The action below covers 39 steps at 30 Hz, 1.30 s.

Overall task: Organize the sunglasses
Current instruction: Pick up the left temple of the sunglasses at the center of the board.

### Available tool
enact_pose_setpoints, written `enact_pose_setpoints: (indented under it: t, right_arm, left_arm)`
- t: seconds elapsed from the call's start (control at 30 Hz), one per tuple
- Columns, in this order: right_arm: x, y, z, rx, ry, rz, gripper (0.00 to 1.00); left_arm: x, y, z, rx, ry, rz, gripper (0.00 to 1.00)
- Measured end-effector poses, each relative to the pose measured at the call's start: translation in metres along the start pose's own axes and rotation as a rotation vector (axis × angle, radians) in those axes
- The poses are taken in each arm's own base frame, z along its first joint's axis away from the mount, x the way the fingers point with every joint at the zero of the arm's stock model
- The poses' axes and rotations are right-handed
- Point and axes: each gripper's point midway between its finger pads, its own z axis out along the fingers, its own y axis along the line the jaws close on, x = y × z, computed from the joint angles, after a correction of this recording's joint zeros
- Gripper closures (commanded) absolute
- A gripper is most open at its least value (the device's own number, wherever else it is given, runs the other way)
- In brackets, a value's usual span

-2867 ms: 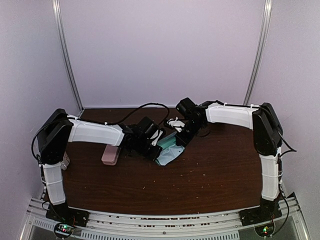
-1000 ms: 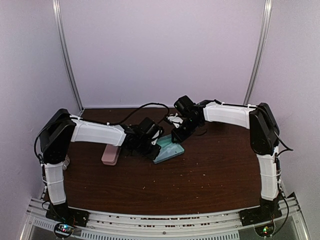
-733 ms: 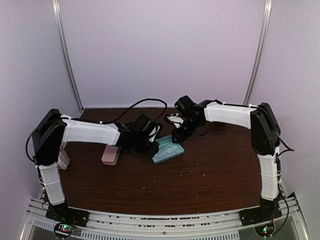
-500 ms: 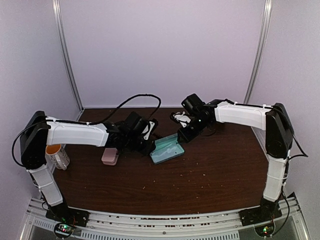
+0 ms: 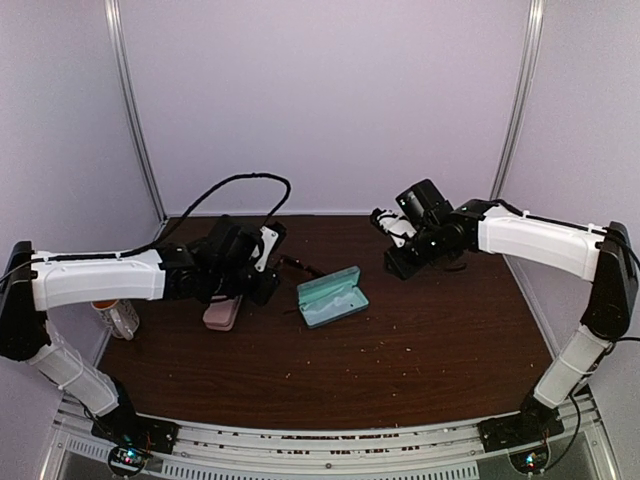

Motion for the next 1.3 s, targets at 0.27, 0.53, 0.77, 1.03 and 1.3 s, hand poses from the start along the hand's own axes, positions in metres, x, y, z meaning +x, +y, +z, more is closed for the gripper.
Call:
enact_pose_setpoints:
  t: [0.27, 0.53, 0.77, 1.03, 1.3]
  right_arm:
    - [-0.010, -0.018, -0.019, 0.084, -0.082, 0.017, 0.61]
    - [0.010, -0.017, -0.009, 0.084, -0.047, 0.028, 0.59]
    - [0.026, -0.016, -0.002, 0.077, -0.016, 0.035, 0.58]
    - [0.032, -0.017, -0.002, 0.076, -0.011, 0.041, 0.58]
    - [0.031, -0.019, -0.002, 0.071, -0.016, 0.047, 0.58]
  left_arm:
    - [0.011, 0.042, 0.003, -0.094, 0.049, 0.023, 0.55]
    - [0.024, 0.061, 0.049, -0.052, 0.178, 0.015, 0.54]
    - [0.011, 0.078, 0.100, -0.019, 0.217, 0.003, 0.56]
    - [0.008, 0.101, 0.146, -0.008, 0.250, -0.008, 0.56]
    - [0.004, 0.108, 0.173, 0.006, 0.288, -0.020, 0.59]
